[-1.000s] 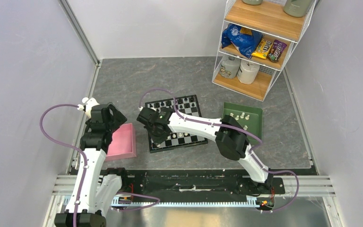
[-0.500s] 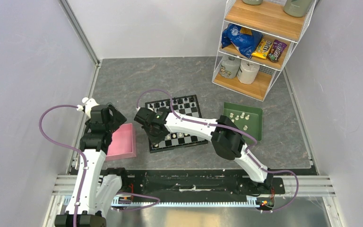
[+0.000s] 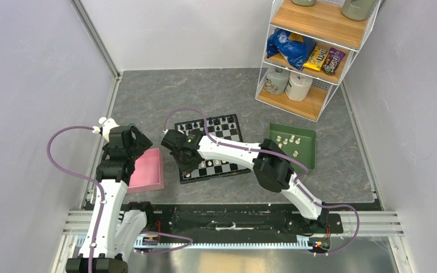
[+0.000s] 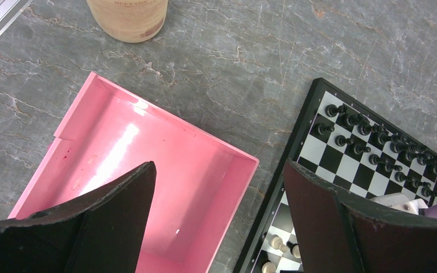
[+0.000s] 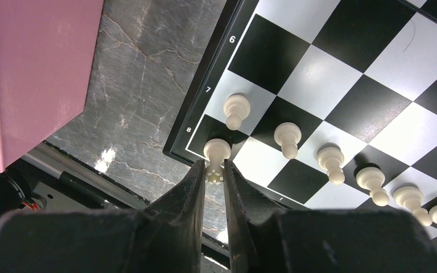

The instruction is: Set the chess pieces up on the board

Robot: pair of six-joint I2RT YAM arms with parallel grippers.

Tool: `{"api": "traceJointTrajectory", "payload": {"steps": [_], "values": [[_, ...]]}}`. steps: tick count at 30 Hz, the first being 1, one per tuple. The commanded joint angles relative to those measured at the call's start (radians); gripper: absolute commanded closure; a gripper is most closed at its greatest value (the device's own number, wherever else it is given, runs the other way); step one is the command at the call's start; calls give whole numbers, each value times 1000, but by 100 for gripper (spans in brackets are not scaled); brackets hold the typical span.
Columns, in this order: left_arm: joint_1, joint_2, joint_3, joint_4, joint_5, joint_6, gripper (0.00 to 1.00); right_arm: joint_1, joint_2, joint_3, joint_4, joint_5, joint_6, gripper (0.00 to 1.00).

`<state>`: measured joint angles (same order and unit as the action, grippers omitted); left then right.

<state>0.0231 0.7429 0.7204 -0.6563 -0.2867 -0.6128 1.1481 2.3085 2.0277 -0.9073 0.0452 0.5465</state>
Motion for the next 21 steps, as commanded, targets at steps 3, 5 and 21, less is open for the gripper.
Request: {"api": "traceJointTrajectory", "payload": {"steps": [3,5,21], "values": [[3,-4,8,17,-6,-21,10,4,21,49,-10,-15,-24,71],[4,4,10,18,-3,-18,10,4,17,51,-10,-15,-26,69],[4,16,17,18,-2,0,11,-39,-258,-85,26,35,-39,57]]}}
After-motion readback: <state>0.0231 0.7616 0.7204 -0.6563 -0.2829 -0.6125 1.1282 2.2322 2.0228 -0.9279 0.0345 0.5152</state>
